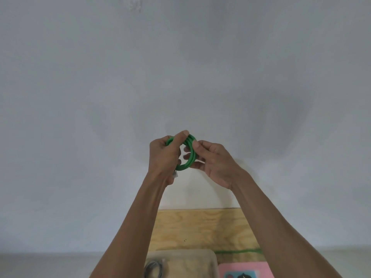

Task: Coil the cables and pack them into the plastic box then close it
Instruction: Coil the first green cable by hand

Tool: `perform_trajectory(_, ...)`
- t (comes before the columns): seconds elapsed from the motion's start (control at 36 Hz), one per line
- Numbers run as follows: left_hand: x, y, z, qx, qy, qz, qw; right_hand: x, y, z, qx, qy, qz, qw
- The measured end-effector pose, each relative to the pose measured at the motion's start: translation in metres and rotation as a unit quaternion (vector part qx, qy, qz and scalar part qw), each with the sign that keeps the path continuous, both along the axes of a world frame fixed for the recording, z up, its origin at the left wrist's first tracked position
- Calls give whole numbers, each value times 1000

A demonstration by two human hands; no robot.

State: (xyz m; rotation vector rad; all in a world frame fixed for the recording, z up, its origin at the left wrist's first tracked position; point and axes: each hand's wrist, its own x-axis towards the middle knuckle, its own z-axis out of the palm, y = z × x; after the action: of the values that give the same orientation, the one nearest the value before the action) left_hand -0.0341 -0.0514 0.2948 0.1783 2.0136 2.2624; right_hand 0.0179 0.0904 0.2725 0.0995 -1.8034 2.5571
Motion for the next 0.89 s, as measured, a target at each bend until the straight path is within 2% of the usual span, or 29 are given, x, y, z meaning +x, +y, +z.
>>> perform_trajectory(0.08,1,-2,-1,-23,4,3,1000,2,-2,-2,50,18,-30,998)
perform_trajectory(0.28,3,-3,-6,-51,14,84,995,0,-19,-4,165,54,-189,966)
perform_trajectory(0.33,5,-3,-8,-39,5,103,994,1,-23,-8,161,49,-215,962)
perform_trajectory(0.47,11,-4,-21,-29,-26,126,991,7,-41,-26,67,-2,-268,961)
perform_trajectory(0.64,20,-8,-33,6,-76,93,993,13,-48,-35,94,-23,-270,958)
perform_trajectory(0.89,27,-31,-49,-12,-135,-49,990,18,-45,-49,124,-70,-298,944)
